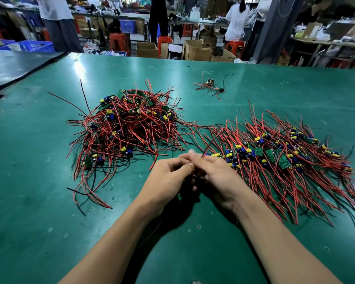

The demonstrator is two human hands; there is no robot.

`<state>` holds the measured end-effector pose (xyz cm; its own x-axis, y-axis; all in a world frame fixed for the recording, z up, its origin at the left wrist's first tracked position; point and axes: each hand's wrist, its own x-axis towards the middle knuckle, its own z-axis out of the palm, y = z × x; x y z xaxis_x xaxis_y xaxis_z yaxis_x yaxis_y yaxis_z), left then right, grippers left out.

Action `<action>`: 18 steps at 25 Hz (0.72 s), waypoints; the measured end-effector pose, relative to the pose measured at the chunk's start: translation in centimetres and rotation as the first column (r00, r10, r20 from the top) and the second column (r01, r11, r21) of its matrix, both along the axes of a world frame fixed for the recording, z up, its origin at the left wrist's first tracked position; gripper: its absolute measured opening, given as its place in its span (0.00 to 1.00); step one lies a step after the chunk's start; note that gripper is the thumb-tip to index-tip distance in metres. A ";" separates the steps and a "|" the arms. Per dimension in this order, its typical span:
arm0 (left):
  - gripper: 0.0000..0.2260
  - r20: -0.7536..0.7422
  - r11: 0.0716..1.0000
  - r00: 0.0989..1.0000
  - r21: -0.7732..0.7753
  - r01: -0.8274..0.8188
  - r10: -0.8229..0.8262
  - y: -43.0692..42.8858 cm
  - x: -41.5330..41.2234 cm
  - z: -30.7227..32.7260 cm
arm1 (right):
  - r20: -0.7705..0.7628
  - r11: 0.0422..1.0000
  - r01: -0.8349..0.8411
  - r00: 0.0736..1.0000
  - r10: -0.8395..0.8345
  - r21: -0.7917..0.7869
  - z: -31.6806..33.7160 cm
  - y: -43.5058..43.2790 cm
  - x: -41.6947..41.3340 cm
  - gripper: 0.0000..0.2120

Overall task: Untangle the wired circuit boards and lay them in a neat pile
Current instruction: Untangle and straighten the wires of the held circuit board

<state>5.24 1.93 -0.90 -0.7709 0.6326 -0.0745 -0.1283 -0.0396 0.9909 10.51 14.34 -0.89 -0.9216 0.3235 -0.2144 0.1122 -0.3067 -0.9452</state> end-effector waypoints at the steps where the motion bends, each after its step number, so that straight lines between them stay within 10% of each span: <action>1: 0.09 0.001 1.000 1.000 0.014 -0.002 0.002 -0.1 -0.2 -0.1 | 0.015 0.999 -0.033 0.999 0.032 0.036 -0.2 -0.3 0.0 0.15; 11: 0.07 -0.012 0.980 0.980 -0.024 0.200 -0.200 -0.3 0.2 0.5 | -0.031 0.944 0.295 0.955 -0.293 0.146 0.8 2.9 -0.3 0.22; 18: 0.07 0.046 0.946 0.945 0.001 0.324 -0.324 -1.1 -0.1 1.0 | -0.071 0.874 0.038 0.994 -0.083 -0.484 2.5 3.5 1.0 0.31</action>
